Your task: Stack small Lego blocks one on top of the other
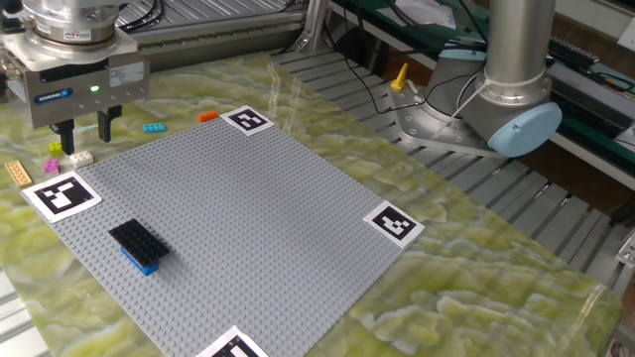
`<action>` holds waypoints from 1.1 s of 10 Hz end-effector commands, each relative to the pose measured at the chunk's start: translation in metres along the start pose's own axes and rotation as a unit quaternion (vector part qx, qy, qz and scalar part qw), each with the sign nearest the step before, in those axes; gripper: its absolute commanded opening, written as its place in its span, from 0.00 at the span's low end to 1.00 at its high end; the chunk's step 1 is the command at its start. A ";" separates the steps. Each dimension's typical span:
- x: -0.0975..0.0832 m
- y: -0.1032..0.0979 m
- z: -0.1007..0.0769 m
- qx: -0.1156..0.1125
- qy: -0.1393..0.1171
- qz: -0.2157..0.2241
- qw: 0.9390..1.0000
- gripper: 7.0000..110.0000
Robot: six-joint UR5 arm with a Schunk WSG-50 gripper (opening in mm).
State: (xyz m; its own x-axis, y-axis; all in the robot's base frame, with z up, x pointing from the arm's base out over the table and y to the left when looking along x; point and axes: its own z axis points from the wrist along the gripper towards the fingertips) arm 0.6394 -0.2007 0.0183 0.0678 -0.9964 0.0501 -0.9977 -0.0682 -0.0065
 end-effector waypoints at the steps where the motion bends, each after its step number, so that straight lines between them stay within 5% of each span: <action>1: -0.002 0.017 -0.001 -0.029 -0.007 0.028 0.999 0.36; 3: -0.011 0.020 -0.001 -0.035 -0.025 0.059 0.997 0.36; 5: -0.020 0.008 -0.001 -0.012 -0.043 0.023 0.999 0.36; 11: 0.017 -0.003 0.000 0.029 -0.007 -0.053 0.998 0.36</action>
State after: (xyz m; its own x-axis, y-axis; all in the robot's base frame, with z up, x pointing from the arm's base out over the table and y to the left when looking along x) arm 0.6356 -0.2062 0.0160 0.1343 -0.9907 0.0222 -0.9907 -0.1347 -0.0213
